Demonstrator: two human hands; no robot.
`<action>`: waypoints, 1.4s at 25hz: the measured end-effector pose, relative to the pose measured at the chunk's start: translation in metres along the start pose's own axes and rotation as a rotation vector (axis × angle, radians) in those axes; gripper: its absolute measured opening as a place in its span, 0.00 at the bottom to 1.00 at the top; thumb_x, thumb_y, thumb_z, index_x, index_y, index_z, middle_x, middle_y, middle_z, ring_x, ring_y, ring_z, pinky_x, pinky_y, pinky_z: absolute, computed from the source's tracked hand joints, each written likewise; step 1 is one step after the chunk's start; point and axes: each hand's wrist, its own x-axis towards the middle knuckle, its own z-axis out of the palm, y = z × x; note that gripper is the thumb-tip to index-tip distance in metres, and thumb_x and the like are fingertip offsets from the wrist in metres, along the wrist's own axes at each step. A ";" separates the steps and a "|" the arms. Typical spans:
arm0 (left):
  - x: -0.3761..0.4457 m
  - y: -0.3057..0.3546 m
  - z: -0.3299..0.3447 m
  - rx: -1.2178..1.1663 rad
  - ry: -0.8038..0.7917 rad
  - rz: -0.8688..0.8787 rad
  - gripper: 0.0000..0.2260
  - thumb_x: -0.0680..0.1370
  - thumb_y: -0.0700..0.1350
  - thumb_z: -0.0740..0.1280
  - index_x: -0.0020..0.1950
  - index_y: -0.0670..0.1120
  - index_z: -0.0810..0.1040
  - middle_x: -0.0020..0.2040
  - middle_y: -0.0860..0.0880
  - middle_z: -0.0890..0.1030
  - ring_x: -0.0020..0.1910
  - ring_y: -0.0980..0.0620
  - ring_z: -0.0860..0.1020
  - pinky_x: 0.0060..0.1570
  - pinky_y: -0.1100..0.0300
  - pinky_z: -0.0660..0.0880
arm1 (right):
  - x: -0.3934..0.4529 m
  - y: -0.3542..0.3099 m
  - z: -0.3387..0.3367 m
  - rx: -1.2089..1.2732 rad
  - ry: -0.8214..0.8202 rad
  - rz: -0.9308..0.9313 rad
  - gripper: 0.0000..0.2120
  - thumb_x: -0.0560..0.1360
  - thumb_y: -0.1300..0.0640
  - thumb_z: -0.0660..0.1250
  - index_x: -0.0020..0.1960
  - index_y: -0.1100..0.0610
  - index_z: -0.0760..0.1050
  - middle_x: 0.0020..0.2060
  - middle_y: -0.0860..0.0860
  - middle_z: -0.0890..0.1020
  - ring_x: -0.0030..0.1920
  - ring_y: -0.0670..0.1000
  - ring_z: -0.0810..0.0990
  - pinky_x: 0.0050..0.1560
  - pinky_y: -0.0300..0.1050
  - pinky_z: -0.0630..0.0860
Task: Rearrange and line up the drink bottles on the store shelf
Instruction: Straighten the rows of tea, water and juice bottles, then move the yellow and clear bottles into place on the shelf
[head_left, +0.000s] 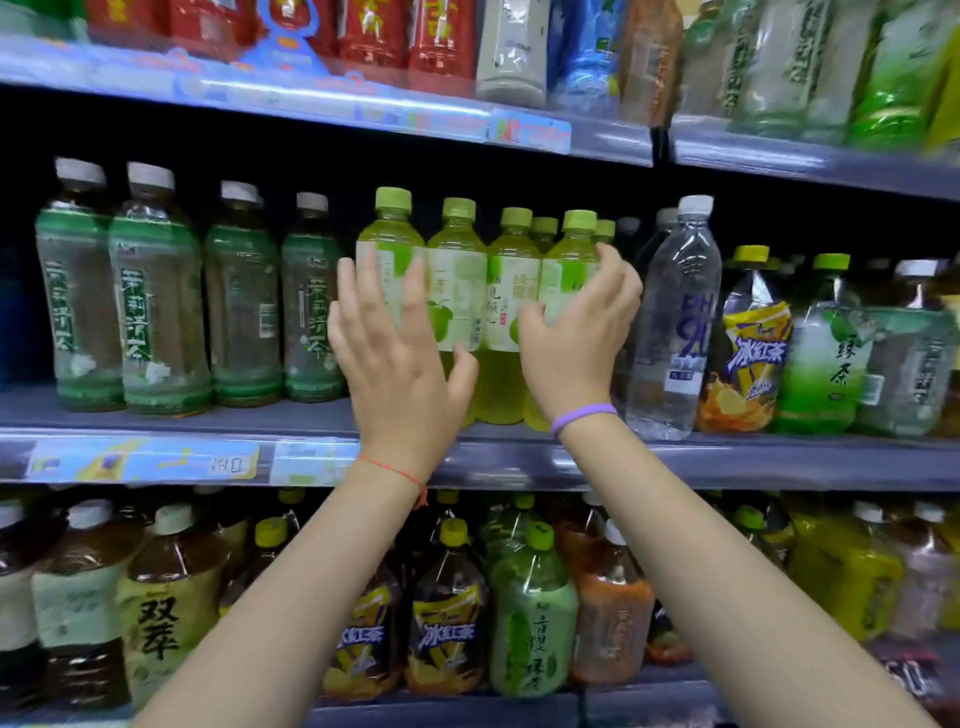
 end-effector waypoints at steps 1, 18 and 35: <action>-0.002 0.006 0.007 0.063 -0.020 0.058 0.33 0.71 0.50 0.66 0.75 0.44 0.65 0.77 0.36 0.60 0.77 0.35 0.56 0.72 0.37 0.56 | 0.003 0.009 -0.004 -0.014 -0.053 0.042 0.34 0.69 0.58 0.69 0.72 0.65 0.62 0.67 0.62 0.67 0.68 0.62 0.66 0.69 0.54 0.62; 0.020 -0.002 0.027 0.055 -0.117 -0.124 0.41 0.73 0.69 0.54 0.80 0.48 0.51 0.79 0.33 0.50 0.76 0.32 0.54 0.65 0.36 0.66 | 0.003 -0.013 0.006 -0.025 -0.206 -0.385 0.27 0.71 0.61 0.64 0.70 0.65 0.67 0.64 0.62 0.72 0.66 0.62 0.70 0.69 0.55 0.66; 0.011 -0.045 0.020 -0.196 -0.148 -0.230 0.40 0.77 0.49 0.67 0.80 0.46 0.47 0.69 0.41 0.68 0.63 0.40 0.72 0.58 0.44 0.71 | -0.023 -0.018 0.055 -0.001 -0.458 0.392 0.42 0.73 0.52 0.70 0.76 0.64 0.51 0.70 0.61 0.66 0.71 0.61 0.65 0.69 0.54 0.65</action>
